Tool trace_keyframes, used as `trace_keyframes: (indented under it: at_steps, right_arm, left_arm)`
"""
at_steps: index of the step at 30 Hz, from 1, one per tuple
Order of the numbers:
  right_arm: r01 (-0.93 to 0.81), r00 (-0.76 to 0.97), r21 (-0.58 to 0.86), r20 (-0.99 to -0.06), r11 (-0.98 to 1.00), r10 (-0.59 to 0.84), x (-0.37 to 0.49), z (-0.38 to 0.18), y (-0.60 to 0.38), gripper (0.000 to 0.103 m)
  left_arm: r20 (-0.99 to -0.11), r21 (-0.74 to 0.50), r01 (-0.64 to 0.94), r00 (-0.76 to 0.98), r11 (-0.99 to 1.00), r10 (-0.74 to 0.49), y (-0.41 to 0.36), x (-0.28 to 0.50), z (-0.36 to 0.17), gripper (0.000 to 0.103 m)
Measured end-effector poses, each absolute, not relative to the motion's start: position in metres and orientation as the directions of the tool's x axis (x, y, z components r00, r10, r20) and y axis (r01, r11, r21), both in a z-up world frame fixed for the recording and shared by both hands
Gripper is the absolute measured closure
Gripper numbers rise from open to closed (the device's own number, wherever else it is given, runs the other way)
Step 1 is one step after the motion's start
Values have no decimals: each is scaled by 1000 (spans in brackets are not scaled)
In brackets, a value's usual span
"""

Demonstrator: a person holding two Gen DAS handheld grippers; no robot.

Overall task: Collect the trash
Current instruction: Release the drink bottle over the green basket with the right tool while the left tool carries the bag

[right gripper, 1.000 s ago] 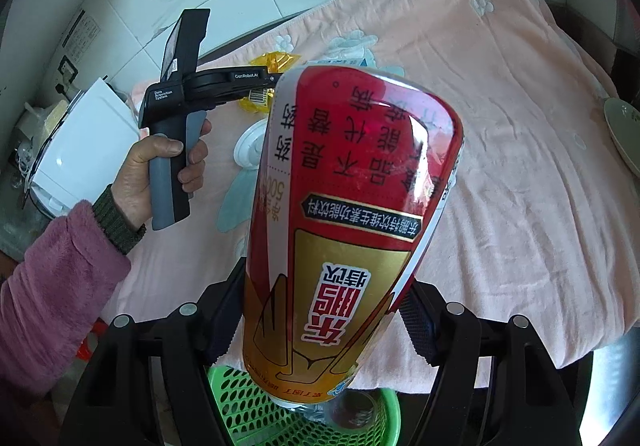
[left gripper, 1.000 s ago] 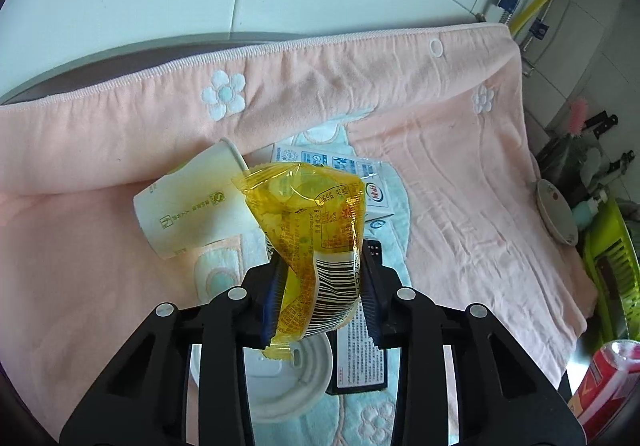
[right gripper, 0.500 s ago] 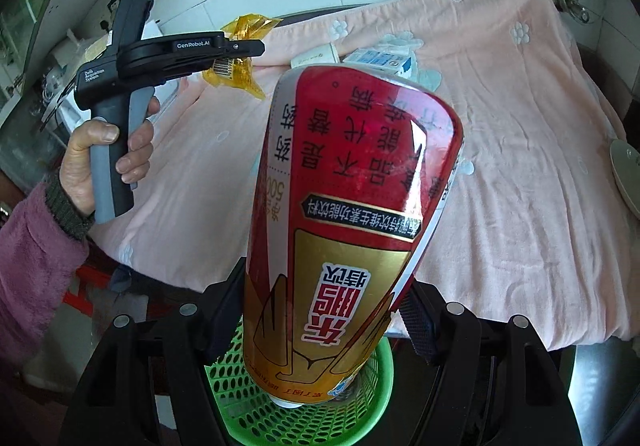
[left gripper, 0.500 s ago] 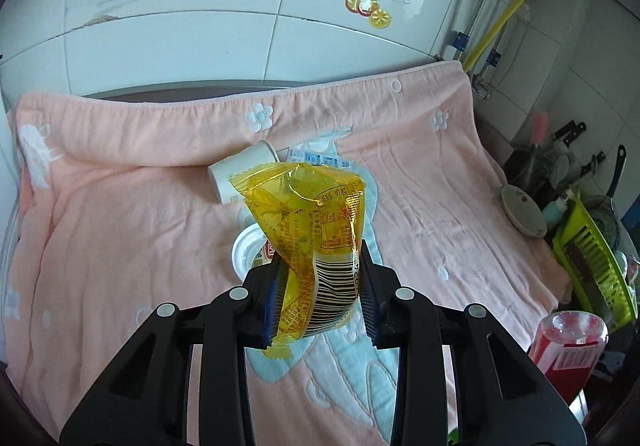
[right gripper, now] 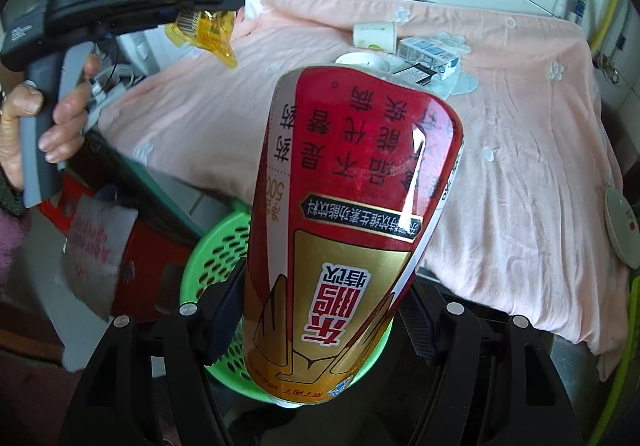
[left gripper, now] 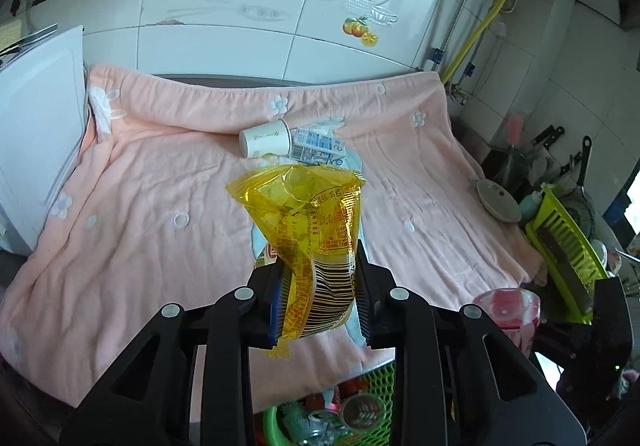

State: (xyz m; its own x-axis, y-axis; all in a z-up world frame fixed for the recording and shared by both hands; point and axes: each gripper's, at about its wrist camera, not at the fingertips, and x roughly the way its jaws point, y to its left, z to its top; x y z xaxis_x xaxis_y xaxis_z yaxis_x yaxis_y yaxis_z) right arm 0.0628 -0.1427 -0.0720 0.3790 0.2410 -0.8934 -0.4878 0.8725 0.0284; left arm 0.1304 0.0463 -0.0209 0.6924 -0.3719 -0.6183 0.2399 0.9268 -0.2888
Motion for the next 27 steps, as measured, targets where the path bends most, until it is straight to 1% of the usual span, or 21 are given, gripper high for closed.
trace_keyframes:
  at_steps: [11, 16, 24, 27]
  right_arm:
    - [-562, 356, -57, -917, 825, 180, 38, -80, -131, 36]
    - [-591, 334, -76, -929, 803, 158, 34, -85, -124, 36]
    - [-668, 284, -147, -957, 729, 67, 27, -105, -102, 36]
    - [-679, 276, -155, -959, 718, 55, 26, -110, -97, 36]
  left_arm:
    - [-608, -301, 224, 703, 927, -367, 53, 51, -27, 76]
    - [-612, -307, 203, 706, 930, -356, 61, 28, -33, 76]
    - [-607, -328, 160, 719, 931, -338, 76, 5, -38, 76]
    - [-606, -331, 151, 722, 931, -333, 81, -1, -39, 76]
